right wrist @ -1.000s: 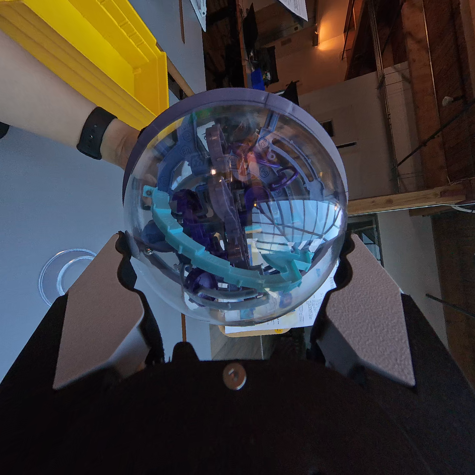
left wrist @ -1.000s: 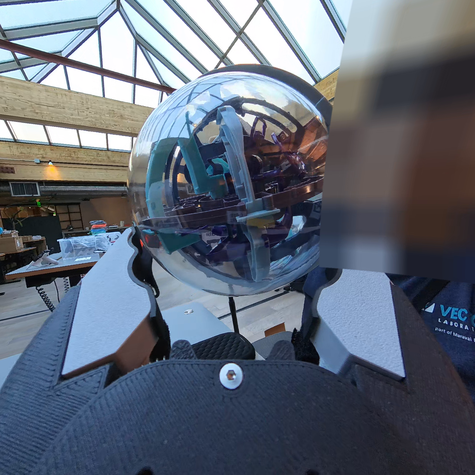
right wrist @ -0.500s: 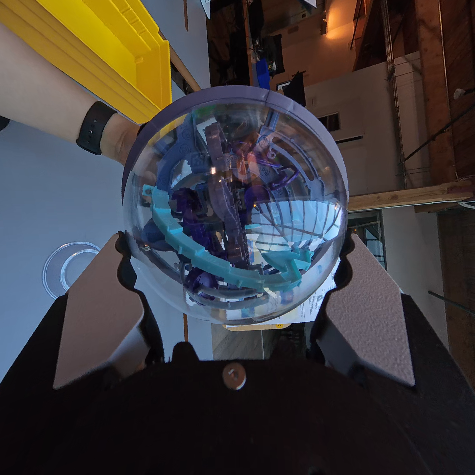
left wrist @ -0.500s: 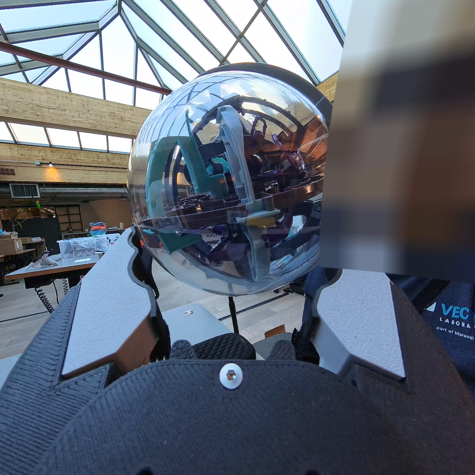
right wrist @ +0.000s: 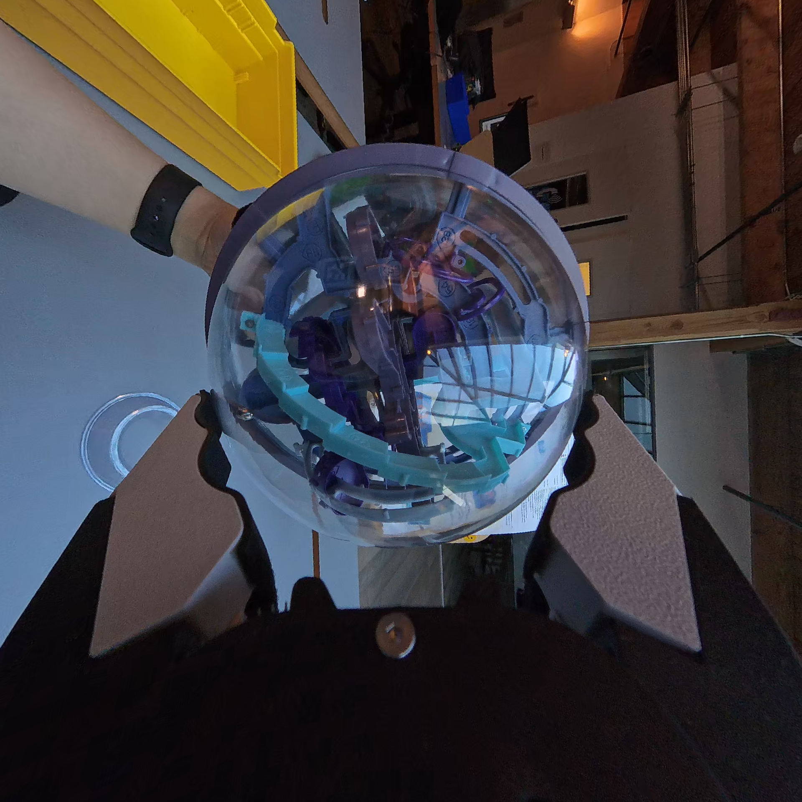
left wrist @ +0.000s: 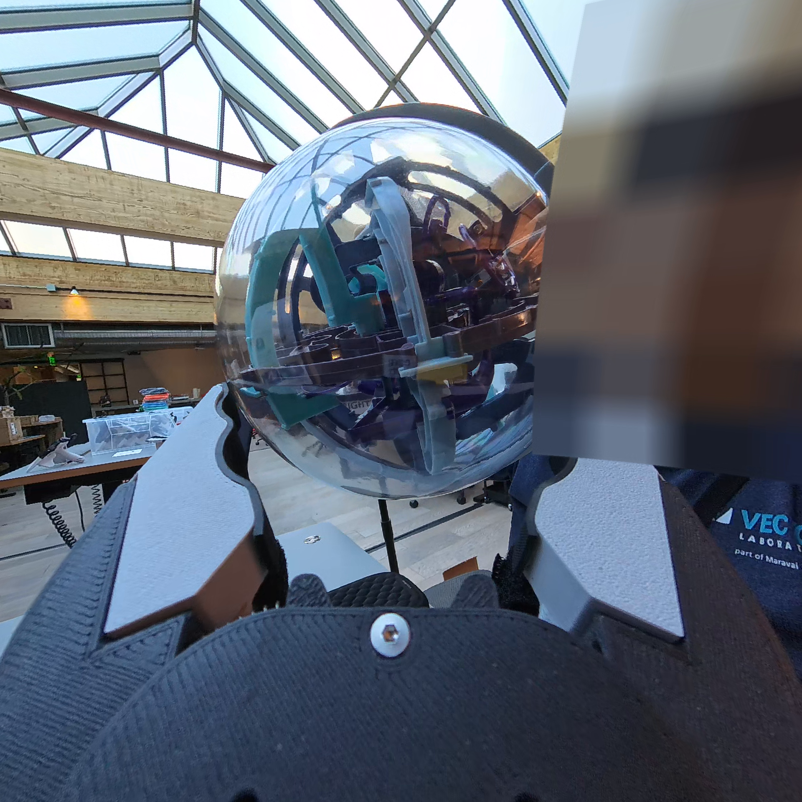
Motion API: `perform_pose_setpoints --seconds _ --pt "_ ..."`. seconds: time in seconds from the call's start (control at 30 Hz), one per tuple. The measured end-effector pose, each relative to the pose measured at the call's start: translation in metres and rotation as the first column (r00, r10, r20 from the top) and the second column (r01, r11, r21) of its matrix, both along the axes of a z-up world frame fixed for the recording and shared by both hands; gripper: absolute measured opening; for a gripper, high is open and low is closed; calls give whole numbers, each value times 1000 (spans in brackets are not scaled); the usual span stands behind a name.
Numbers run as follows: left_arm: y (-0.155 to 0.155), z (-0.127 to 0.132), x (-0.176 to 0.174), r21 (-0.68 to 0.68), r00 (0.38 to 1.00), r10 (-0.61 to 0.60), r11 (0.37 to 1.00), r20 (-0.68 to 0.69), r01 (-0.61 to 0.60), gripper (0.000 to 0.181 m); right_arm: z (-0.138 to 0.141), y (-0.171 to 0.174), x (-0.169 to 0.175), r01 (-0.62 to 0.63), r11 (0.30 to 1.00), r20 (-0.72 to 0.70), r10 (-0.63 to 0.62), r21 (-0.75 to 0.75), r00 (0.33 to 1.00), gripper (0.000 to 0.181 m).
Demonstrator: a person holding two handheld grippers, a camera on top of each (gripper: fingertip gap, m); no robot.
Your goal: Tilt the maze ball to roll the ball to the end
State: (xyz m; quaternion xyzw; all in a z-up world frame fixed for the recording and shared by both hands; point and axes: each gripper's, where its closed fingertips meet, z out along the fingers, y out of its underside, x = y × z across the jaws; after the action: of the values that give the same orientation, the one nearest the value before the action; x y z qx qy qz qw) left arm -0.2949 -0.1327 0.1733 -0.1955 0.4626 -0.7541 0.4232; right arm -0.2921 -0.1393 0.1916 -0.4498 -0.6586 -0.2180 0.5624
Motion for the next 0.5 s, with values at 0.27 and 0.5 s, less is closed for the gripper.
perform_pose_setpoints --seconds 0.27,0.5 --pt "0 -2 3 -10 1000 -7 1000 2 7 144 -2 1 3 24 1000 17 -24 -17 1000 158" --pt "1 -7 7 -24 1000 -22 999 -3 22 144 -6 2 6 40 998 24 -39 -38 999 157"
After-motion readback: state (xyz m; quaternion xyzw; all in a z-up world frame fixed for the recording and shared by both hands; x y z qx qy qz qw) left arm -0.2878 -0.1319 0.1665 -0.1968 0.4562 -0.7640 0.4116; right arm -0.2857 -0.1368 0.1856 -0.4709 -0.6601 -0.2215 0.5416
